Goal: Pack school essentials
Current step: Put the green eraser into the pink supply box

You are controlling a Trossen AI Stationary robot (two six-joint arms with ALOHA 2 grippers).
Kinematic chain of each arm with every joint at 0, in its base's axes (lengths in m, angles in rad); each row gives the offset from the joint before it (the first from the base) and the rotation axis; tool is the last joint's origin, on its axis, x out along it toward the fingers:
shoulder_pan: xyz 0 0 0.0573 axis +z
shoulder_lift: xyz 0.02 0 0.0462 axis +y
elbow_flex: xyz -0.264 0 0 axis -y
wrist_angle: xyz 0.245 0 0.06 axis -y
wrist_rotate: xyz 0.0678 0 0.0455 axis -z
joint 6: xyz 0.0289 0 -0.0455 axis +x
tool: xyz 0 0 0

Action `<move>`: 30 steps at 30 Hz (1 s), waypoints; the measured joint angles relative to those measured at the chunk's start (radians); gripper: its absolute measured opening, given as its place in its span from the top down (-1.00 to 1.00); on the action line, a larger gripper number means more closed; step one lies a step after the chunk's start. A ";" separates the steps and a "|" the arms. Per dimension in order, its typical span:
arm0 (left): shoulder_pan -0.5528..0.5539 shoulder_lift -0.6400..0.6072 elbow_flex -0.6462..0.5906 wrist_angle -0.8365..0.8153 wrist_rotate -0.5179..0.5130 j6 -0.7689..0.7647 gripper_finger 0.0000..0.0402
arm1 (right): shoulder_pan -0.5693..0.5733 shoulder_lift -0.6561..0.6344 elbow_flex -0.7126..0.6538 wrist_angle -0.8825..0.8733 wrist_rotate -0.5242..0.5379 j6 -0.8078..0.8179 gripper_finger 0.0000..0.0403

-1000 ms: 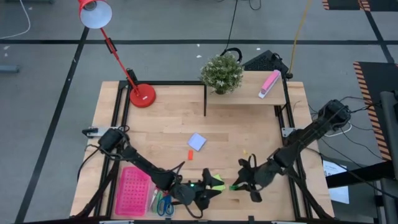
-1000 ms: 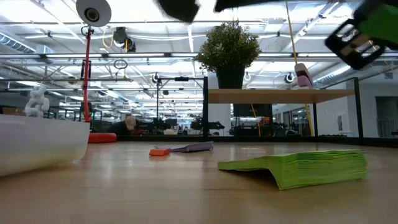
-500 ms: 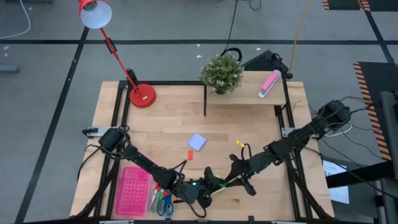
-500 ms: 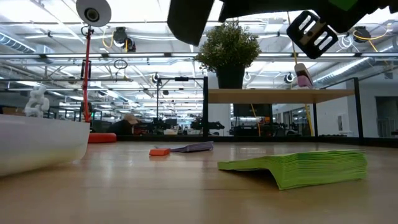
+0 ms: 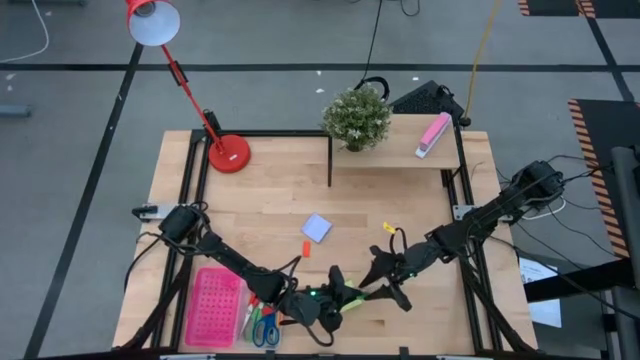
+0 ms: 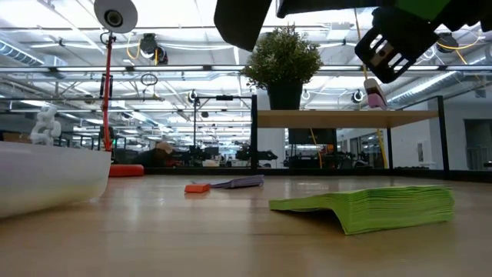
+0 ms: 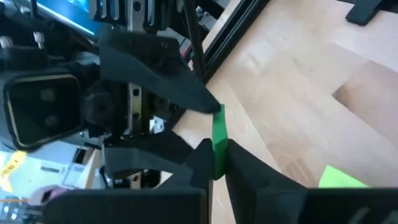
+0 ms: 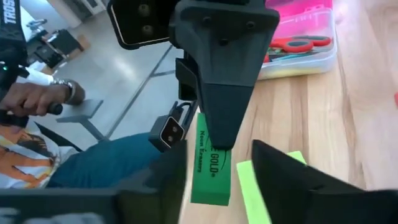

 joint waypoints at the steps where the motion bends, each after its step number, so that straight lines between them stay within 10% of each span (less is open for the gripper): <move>1: -0.003 0.000 0.000 -0.007 -0.002 -0.016 0.84 | -0.003 -0.003 0.000 -0.002 0.000 -0.008 0.07; 13: -0.074 -0.057 0.000 -0.228 -0.158 -0.289 0.90 | -0.032 -0.174 -0.001 -0.223 0.027 -0.088 -0.27; 30: -0.303 -0.233 0.000 -0.926 -0.187 -1.189 0.87 | -0.037 -0.245 -0.002 -0.405 0.058 -0.173 -0.17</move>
